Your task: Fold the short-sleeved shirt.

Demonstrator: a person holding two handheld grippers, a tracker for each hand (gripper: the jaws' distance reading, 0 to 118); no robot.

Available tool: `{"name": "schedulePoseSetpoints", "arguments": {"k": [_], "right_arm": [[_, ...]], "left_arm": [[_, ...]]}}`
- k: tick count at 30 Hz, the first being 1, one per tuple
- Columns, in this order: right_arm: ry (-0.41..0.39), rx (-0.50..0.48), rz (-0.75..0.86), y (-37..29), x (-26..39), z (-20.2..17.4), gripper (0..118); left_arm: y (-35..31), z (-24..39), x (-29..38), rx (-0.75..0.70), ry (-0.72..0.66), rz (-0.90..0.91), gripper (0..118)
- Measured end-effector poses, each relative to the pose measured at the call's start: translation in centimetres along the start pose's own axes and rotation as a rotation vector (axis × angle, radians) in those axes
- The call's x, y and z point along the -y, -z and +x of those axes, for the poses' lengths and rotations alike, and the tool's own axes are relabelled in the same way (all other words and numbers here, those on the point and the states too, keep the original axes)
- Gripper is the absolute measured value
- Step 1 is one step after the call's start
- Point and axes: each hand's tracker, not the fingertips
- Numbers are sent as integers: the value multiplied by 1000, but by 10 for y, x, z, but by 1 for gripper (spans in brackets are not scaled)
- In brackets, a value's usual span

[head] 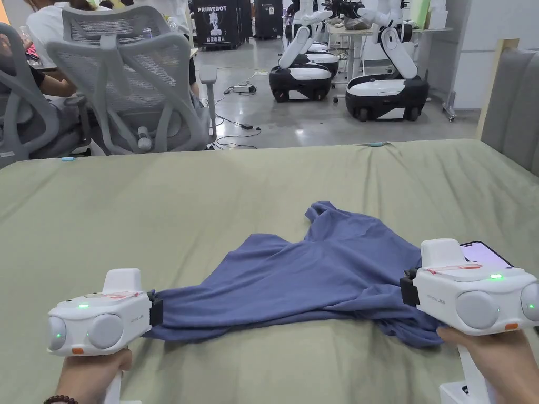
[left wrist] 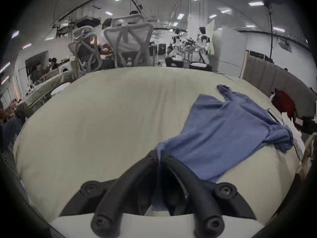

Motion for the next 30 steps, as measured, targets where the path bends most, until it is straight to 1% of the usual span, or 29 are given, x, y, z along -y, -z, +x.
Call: {"name": "schedulePoseSetpoints", "arguments": {"k": [5, 9, 10, 11, 12, 13, 14, 15, 16, 18, 19, 21, 23, 25, 26, 27, 28, 29, 30], "right_arm": [[-11, -15, 9, 35, -38, 14, 0], [-11, -39, -17, 84, -82, 36, 0], [-20, -32, -24, 99, -94, 40, 0], [-42, -31, -38, 116, -106, 46, 6], [-49, -31, -48, 133, -116, 50, 25], [-55, -28, -64, 151, -125, 55, 58], [-54, -29, -98, 172, -133, 60, 96], [-74, -22, -150, 191, -139, 62, 110], [-85, -17, -182, 207, -143, 64, 111], [-126, 0, -217, 238, -146, 67, 104], [-128, 13, -250, 254, -145, 68, 103], [-136, 29, -339, 276, -139, 67, 103], [-168, 41, -360, 304, -131, 72, 103], [-181, 50, -403, 331, -124, 81, 101], [-168, 41, -435, 336, -121, 84, 99], [-111, 9, -440, 338, -119, 87, 98], [-57, 10, -441, 337, -120, 89, 95], [-58, 0, -438, 333, -121, 90, 88], [-81, -8, -435, 329, -122, 89, 79]], "left_arm": [[15, 14, -28, 42, 10, 19, 2], [30, 30, -46, 55, 20, 32, 2], [35, 30, -48, 61, 20, 34, 2], [43, 32, -51, 63, 20, 35, 2], [49, 33, -53, 61, 22, 31, 2], [57, 35, -55, 57, 27, 21, 2], [64, 35, -57, 55, 27, 13, 2], [71, 36, -58, 49, 23, 6, 2], [76, 37, -58, 47, 17, 2, 2], [91, 35, -59, 63, -4, -12, 2], [97, 35, -58, 69, -9, -18, 2], [108, 38, -58, 70, -5, -32, 2], [116, 38, -58, 70, 7, -41, 2], [123, 38, -58, 79, -1, -48, 2], [127, 35, -58, 85, -8, -51, 2], [130, 36, -58, 84, -8, -53, 2], [133, 36, -58, 83, -8, -54, 2], [136, 37, -59, 85, -7, -56, 2], [135, 38, -58, 85, -5, -56, 2]]}}
